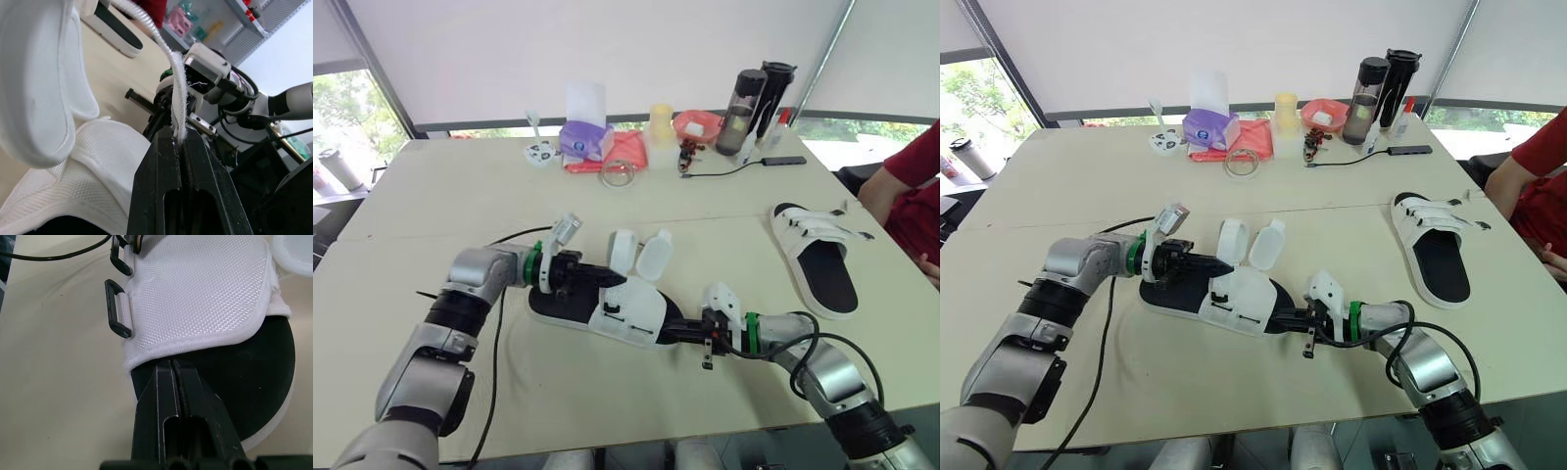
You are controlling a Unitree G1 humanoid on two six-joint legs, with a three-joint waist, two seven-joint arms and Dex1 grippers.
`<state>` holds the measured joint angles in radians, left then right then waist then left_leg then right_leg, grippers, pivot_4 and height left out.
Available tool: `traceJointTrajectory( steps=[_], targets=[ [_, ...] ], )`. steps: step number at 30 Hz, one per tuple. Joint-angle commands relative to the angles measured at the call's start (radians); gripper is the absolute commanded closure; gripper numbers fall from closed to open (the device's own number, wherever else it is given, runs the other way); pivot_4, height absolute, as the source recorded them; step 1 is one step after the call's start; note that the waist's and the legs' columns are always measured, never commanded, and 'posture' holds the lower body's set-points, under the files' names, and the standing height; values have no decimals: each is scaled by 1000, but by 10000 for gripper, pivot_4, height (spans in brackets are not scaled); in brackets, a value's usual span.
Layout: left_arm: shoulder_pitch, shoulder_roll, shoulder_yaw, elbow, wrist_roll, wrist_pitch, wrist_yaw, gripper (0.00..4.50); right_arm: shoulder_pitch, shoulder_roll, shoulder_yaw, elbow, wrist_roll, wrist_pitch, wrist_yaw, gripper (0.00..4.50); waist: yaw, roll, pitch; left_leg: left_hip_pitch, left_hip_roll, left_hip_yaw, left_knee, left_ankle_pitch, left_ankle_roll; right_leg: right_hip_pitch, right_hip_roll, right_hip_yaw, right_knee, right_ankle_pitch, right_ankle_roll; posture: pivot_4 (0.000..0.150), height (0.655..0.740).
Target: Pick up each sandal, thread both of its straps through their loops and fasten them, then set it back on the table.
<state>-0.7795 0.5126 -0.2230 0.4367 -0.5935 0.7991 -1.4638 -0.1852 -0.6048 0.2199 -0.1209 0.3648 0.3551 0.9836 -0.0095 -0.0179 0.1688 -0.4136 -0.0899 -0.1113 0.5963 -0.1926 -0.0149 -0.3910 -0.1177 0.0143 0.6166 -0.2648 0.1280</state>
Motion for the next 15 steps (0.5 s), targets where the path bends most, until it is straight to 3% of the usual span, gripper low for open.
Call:
traceJointTrajectory(
  steps=[1,9,15],
  targets=[
    [-20,-7,-3,-2,24,-10,-31,44716,23,-10,-13,54,-65,31,-65,45000,0,0,0,0,0,0,0,0,0,0,0,0,0,0,0,1500,7400],
    [-22,-55,41,-41,-1,48,6,44716,30,-9,-11,47,-65,32,-75,45000,0,0,0,0,0,0,0,0,0,1,0,0,0,0,0,1500,7400],
    [28,-20,13,-96,19,57,-18,44716,31,-7,-9,48,-67,29,-78,45000,-1,0,0,0,0,0,0,0,0,1,0,0,0,0,1,1500,7400]
  ],
)
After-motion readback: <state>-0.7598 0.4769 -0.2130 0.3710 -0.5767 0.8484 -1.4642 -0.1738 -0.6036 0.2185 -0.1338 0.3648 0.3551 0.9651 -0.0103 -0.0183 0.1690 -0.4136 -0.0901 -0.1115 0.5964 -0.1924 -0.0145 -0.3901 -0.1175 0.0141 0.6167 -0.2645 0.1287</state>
